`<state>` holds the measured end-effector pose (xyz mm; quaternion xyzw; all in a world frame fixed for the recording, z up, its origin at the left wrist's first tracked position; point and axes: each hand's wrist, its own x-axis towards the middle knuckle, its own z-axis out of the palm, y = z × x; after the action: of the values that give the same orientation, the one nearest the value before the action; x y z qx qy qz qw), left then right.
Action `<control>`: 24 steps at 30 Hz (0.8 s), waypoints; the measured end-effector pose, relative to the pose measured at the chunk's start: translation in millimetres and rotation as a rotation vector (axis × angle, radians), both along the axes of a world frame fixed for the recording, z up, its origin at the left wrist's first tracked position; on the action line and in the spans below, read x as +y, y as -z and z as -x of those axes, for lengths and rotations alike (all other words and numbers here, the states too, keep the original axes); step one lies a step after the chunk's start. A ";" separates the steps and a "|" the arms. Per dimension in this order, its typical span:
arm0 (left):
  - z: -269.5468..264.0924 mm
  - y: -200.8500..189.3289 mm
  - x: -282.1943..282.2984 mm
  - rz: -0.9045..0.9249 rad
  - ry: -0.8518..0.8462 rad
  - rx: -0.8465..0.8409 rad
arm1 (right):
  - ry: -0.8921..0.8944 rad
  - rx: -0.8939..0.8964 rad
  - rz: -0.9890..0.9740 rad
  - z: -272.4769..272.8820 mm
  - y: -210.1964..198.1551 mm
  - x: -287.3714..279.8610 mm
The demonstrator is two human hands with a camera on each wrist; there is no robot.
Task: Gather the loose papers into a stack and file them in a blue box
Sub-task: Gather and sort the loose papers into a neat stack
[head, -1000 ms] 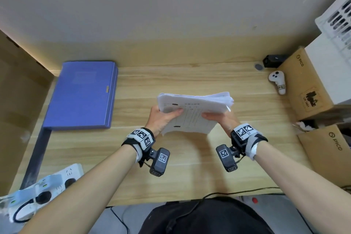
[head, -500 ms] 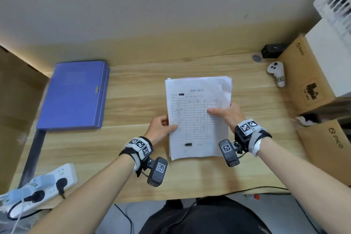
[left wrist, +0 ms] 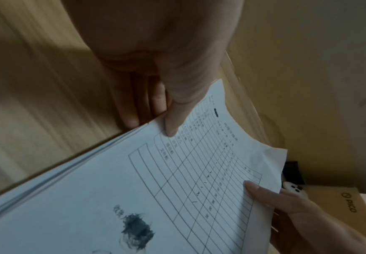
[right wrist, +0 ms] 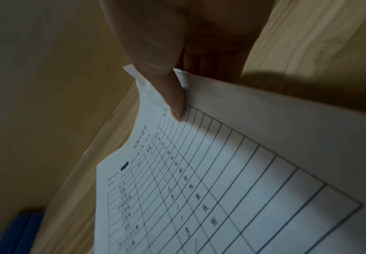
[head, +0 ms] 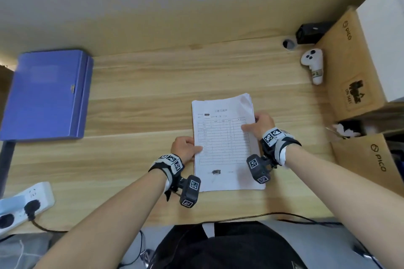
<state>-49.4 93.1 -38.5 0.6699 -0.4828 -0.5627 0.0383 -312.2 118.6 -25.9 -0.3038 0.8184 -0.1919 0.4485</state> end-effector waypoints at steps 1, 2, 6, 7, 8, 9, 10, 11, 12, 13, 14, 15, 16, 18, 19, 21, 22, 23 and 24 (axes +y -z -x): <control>1.2 2.4 0.8 0.009 -0.003 -0.022 | -0.013 0.021 -0.016 1.4 3.9 1.4; 3.0 4.6 1.5 0.013 -0.005 -0.041 | -0.028 0.048 -0.025 3.2 7.4 1.9; 3.8 3.4 3.0 0.026 0.024 -0.078 | -0.072 0.160 -0.044 3.6 10.2 1.9; 3.7 2.9 3.0 0.021 0.029 -0.088 | -0.071 0.164 -0.046 2.5 9.9 2.1; 3.2 2.4 2.4 0.014 0.034 -0.098 | -0.071 0.171 -0.046 1.2 10.0 2.0; 3.3 1.9 0.7 0.011 0.045 -0.101 | -0.070 0.186 -0.049 0.5 9.9 1.4; 2.9 1.7 -1.9 0.000 0.062 -0.098 | -0.066 0.195 -0.044 -0.3 10.1 1.3; 1.9 2.1 -4.6 -0.010 0.081 -0.088 | -0.057 0.197 -0.036 -1.3 9.8 0.9; 0.2 1.5 -7.6 -0.021 0.092 -0.074 | -0.039 0.193 -0.021 -2.5 9.4 0.6; -2.3 1.3 -10.9 -0.029 0.101 -0.065 | -0.010 0.191 -0.001 -4.0 8.9 0.3; -5.2 -0.9 -14.4 -0.032 0.110 -0.056 | 0.031 0.201 0.025 -5.6 9.0 0.0; -8.9 -2.9 -18.3 -0.030 0.120 -0.052 | 0.074 0.223 0.051 -8.2 6.9 -0.3; -13.6 -5.6 -23.2 -0.025 0.128 -0.050 | 0.111 0.258 0.070 -11.1 5.9 -1.0; -26.6 -10.0 -35.8 -0.004 0.134 -0.049 | 0.166 0.320 0.113 -19.8 1.7 -3.0; -34.8 -11.1 -43.7 0.017 0.126 -0.050 | 0.181 0.345 0.151 -25.8 -1.3 -4.7; -54.0 -14.2 -61.2 0.085 0.087 -0.068 | 0.201 0.396 0.249 -42.3 -8.9 -10.3; -65.0 -16.2 -71.3 0.130 0.064 -0.084 | 0.211 0.406 0.289 -52.3 -11.3 -14.2; -77.6 -19.0 -81.6 0.181 0.042 -0.101 | 0.213 0.402 0.322 -64.5 -15.2 -19.4; -91.6 -23.4 -92.4 0.226 0.016 -0.106 | 0.215 0.382 0.348 -78.4 -18.1 -26.1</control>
<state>42.2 0.7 -15.2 0.6861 -0.5500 -0.4689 0.0836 -233.8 92.4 -7.7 -0.3185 0.8703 -0.3154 0.2043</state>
